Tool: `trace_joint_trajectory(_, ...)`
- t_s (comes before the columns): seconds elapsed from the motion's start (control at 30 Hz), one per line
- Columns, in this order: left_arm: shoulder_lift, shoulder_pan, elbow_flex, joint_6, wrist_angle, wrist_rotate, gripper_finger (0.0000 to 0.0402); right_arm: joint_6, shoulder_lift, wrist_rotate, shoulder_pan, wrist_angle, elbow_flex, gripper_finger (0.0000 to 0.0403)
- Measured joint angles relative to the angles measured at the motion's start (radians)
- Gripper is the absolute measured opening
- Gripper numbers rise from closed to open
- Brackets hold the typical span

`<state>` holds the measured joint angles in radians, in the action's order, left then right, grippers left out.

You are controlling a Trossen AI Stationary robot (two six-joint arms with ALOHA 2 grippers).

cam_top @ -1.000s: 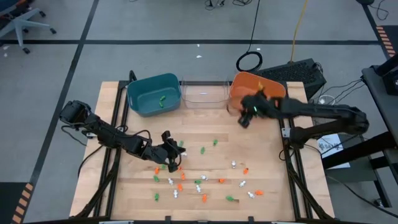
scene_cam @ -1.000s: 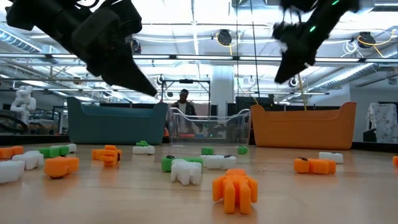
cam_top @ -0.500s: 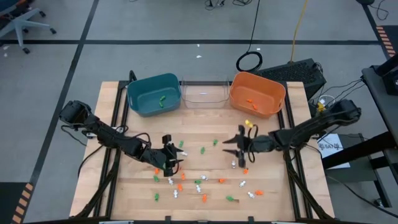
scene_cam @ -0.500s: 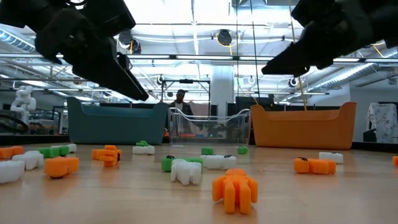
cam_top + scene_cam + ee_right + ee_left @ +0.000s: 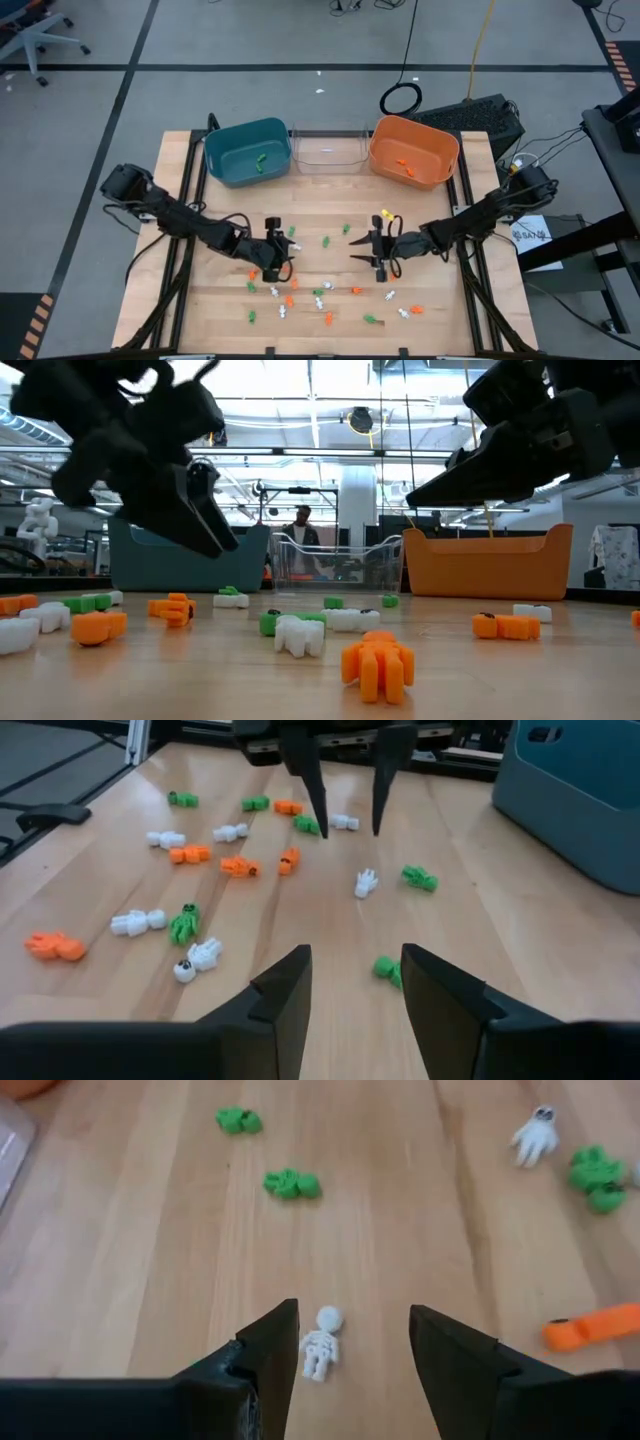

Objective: Sort Halloween decoration
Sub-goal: Put the white skeleton toy into the transparent bin

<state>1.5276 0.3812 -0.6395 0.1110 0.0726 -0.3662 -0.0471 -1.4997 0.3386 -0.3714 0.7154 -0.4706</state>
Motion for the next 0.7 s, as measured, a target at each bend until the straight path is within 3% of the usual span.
trace_joint_trajectory(0.6, 0.113, -0.109, 0.000, -0.067, 0.048, 0.112, 0.0189, 0.007, 0.000, 0.000, 0.000, 0.010, 0.000, 0.0139)
trace_joint_trajectory(0.7, 0.130, -0.133, 0.000, -0.066, 0.050, 0.167, 0.0189, 0.004, 0.000, 0.000, 0.000, 0.009, 0.000, 0.0139)
